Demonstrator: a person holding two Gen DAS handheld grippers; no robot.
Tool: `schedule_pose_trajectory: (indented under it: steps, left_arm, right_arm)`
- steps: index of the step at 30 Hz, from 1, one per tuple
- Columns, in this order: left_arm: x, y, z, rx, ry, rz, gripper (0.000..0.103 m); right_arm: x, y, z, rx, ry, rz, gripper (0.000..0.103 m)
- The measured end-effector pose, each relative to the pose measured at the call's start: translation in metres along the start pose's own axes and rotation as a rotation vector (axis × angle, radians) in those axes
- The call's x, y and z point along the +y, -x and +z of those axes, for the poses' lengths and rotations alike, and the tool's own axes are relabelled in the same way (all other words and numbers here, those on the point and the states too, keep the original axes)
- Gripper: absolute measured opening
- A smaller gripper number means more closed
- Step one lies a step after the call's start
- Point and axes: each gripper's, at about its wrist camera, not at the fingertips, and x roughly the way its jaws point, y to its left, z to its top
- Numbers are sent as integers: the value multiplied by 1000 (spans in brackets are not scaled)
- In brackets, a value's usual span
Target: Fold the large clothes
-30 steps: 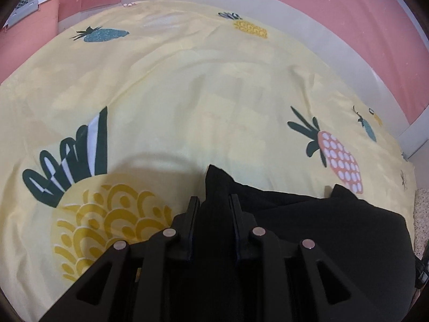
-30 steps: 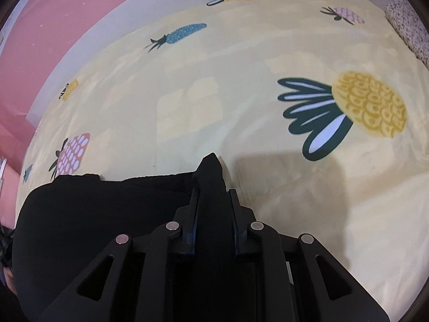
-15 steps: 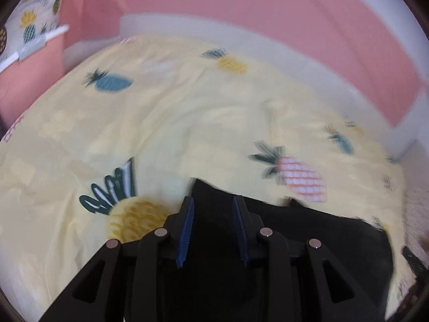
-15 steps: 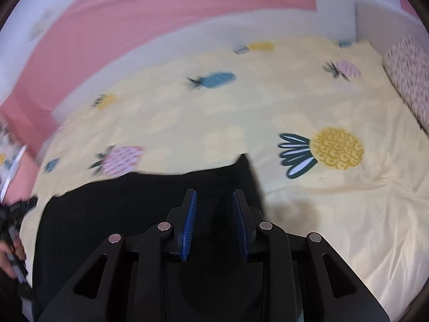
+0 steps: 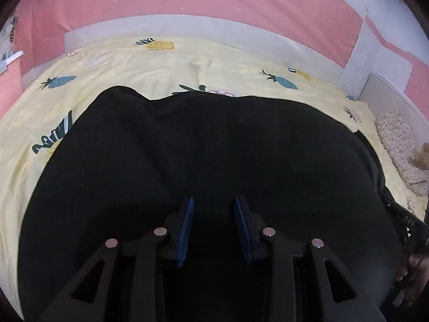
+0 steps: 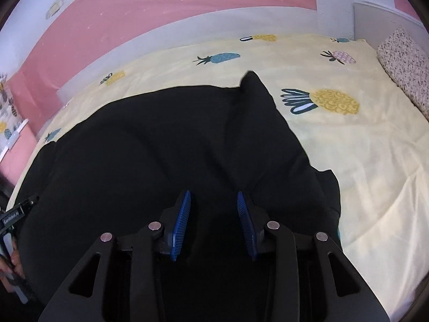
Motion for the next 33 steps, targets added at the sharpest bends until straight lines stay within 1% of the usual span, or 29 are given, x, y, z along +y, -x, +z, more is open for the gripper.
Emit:
schedule_pose_trajectory:
  steps: [3,7,9,11,13,14,15,17,18,19,22,25,27,30,31,33]
  left_arm:
    - [-6,-13,1,-13,-27,43,35]
    - [-1,-9,5,8,-12,30,35]
    - [-3,-3,11,35,-17,36,35]
    - [-2,7,18,42,-16,43,34]
    - [7,18,25,0,-11,71,35]
    - [17,19,29,-14,-2,98,35]
    - [28,15,31,-8,20,118,35]
    - [50,2,30,14,76,119,34]
    - [56,-2,28,4,80,111,34]
    - [56,-4,26,-7,76,111,34]
    - [43,-12,20,-40,19,161,34]
    - [41,-16,17,-45,19,168,34]
    - [42,-14,16,-41,26,160,34]
    - [42,-6,22,0,28,162,34]
    - [42,1,24,14,28,163,34]
    - [42,16,22,24,31,160,34]
  right_arm:
    - [3,-13,-1,-8,18,-35,36]
    - [6,-12,5,15,23,-51,36]
    - [11,-2,11,33,34,-87,37]
    - [13,12,17,8,39,-94,37]
    - [12,20,27,-31,49,-105,37]
    - [10,18,32,-35,50,-114,37]
    - [6,13,34,-28,45,-119,37]
    - [-4,-6,35,13,31,-129,37]
    - [-9,-16,33,22,29,-126,37]
    - [-12,-21,30,18,18,-117,37]
    - [-13,-28,23,1,15,-128,37]
    - [-15,-31,21,4,3,-118,37]
    - [-17,-30,22,13,-4,-109,37]
    - [-16,-21,28,39,-2,-127,37]
    - [-16,-16,30,43,-1,-133,37]
    - [-17,6,27,39,-18,-119,37]
